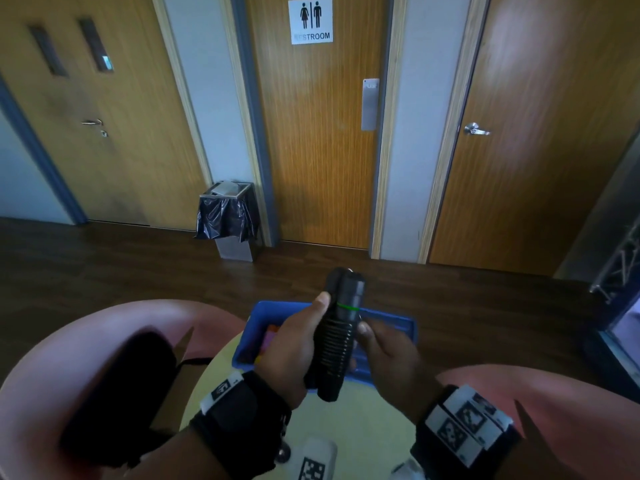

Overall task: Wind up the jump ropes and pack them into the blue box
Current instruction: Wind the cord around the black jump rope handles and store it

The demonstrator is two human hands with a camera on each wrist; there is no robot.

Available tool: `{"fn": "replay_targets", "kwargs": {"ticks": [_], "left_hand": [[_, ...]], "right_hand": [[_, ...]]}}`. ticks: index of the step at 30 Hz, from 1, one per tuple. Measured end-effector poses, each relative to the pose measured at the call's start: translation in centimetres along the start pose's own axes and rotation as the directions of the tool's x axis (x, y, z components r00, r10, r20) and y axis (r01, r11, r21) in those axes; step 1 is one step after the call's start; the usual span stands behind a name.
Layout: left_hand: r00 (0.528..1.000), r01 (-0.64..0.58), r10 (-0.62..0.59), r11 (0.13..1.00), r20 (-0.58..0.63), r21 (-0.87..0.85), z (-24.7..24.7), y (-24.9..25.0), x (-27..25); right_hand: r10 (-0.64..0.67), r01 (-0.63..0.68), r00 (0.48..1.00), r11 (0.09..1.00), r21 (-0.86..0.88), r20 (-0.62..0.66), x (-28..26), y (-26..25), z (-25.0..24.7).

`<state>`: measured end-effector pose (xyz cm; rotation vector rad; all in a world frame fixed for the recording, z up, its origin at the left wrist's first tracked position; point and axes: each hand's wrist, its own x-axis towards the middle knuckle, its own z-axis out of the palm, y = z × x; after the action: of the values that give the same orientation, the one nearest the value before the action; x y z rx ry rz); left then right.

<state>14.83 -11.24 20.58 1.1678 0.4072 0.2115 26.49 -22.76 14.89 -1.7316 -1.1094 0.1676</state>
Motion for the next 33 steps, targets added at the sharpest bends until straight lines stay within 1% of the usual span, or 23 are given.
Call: {"fn": "replay_targets", "kwargs": {"ticks": [2,3,4,5,6,7,8,9,10,11,12,14,16,18,21,25,28,33], "left_hand": [[0.998,0.047,-0.051,0.993,-0.037,-0.105,-0.3,-0.2,0.5],[0.996,0.048,-0.057,0.989,-0.061,-0.139,-0.4,-0.3,0.7],[0.994,0.052,-0.066,0.984,-0.082,-0.171,-0.3,-0.1,0.7],[0.992,0.061,-0.082,0.977,-0.096,-0.203,-0.3,0.0,0.7],[0.990,0.071,-0.097,0.970,-0.102,-0.231,-0.3,0.3,0.7],[0.987,0.078,-0.110,0.965,-0.117,-0.251,-0.3,0.6,0.6],[0.982,0.085,-0.125,0.962,-0.142,-0.261,-0.4,0.9,0.5],[0.977,0.089,-0.137,0.959,-0.164,-0.271,-0.6,1.2,0.4],[0.973,0.100,-0.154,0.952,-0.170,-0.289,-0.8,1.4,0.3],[0.971,0.121,-0.176,0.946,-0.163,-0.302,-0.9,1.6,0.3],[0.969,0.145,-0.198,0.939,-0.146,-0.312,-1.0,1.7,0.1],[0.966,0.178,-0.226,0.932,-0.123,-0.314,-1.3,2.1,-0.4],[0.964,0.201,-0.246,0.922,-0.098,-0.331,-1.5,2.5,-0.8],[0.961,0.212,-0.260,0.912,-0.095,-0.351,-1.4,3.3,-1.4],[0.954,0.203,-0.269,0.903,-0.131,-0.378,-1.4,4.2,-1.8],[0.957,0.164,-0.241,0.907,-0.159,-0.387,-1.9,4.7,-2.2],[0.946,0.175,-0.264,0.904,-0.188,-0.390,-2.2,4.9,-2.3],[0.939,0.162,-0.264,0.904,-0.218,-0.395,-2.1,4.9,-2.4]], "right_hand": [[0.099,-0.097,0.994,0.995,-0.034,0.038,1.1,-1.3,-0.2],[0.156,-0.158,0.987,0.987,0.026,0.041,1.7,-2.2,-0.2],[0.216,-0.223,0.975,0.962,0.155,0.061,2.1,-3.1,-0.2],[0.262,-0.277,0.961,0.918,0.283,0.090,2.4,-4.0,0.0],[0.276,-0.299,0.954,0.887,0.351,0.115,2.4,-4.7,0.2],[0.262,-0.289,0.957,0.888,0.357,0.123,2.3,-5.2,0.6],[0.215,-0.239,0.970,0.929,0.284,0.115,2.2,-5.1,0.9],[0.135,-0.151,0.985,0.974,0.167,0.103,2.0,-4.8,1.1],[0.047,-0.052,0.993,0.998,0.043,0.108,1.7,-4.6,0.9],[-0.028,0.032,0.991,0.999,-0.036,0.129,1.4,-4.4,0.6],[-0.076,0.087,0.983,0.994,-0.060,0.170,1.3,-4.3,0.3],[-0.133,0.159,0.951,0.985,-0.071,0.278,1.0,-4.8,-0.5],[-0.134,0.178,0.920,0.980,-0.090,0.368,1.2,-5.6,-0.9],[-0.131,0.192,0.911,0.974,-0.122,0.390,1.6,-6.2,-1.0],[-0.146,0.215,0.925,0.963,-0.165,0.352,1.7,-7.2,-0.6],[-0.164,0.216,0.922,0.970,-0.113,0.352,1.6,-8.1,0.3],[-0.172,0.217,0.928,0.971,-0.104,0.330,1.5,-8.2,1.0],[-0.178,0.202,0.938,0.978,-0.051,0.298,1.3,-7.5,1.8]]}}
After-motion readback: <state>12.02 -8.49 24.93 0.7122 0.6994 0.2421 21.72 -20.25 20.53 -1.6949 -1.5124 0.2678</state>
